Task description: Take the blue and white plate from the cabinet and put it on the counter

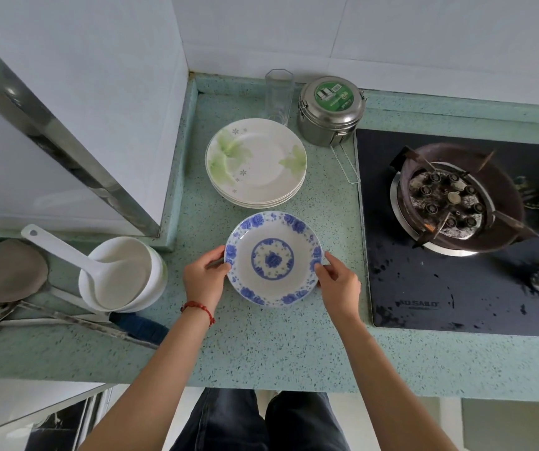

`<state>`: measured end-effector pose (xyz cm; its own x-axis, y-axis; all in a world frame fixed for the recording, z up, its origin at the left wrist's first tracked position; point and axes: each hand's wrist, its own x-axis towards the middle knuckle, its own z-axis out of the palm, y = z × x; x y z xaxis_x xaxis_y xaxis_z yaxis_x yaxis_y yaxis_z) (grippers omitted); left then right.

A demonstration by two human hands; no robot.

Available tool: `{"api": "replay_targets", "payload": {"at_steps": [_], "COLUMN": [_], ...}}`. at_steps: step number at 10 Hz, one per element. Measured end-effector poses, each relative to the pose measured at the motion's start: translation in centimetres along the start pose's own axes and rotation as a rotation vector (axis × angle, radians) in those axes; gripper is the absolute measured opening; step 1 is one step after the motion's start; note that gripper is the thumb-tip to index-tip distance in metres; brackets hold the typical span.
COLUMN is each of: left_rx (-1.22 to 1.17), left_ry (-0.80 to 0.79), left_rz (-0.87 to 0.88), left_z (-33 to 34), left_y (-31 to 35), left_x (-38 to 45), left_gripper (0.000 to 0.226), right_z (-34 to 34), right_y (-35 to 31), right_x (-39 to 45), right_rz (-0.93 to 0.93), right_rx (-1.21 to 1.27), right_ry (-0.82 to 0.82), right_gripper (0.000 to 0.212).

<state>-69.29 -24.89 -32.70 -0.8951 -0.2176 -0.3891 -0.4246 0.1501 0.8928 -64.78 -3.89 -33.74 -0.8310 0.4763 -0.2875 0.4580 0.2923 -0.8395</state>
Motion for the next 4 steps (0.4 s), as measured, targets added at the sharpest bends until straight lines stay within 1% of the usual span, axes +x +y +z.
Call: {"api": "replay_targets", "payload": {"at_steps": [1, 2, 3, 4], "left_rx": [0.177, 0.450, 0.678, 0.852], "left_ry": [0.028, -0.020, -0.084, -0.124], "left_rz": [0.160, 0.407, 0.609, 0.674], "left_z": [-0.2, -0.9, -1.7, -2.6], "left_y": [0.3, 0.1, -0.8, -1.6], "left_x": [-0.7, -1.6, -2.9, -4.2], "left_gripper": [0.029, 0.027, 0.029, 0.032], "right_z": [-0.4, -0.9, -1.4, -1.9], "right_y": [-0.3, -0.3, 0.6, 1.4], "right_x": [-0.7, -2.0, -3.7, -5.6], "right_rz": [0.029, -0.070, -0.228, -0.301], "right_rx": [-0.025, -0.169, -0.392, -0.546], "right_ry": [0.006, 0.024, 0.005, 0.002], "right_gripper": [0.048, 0.041, 0.037, 0.038]}}
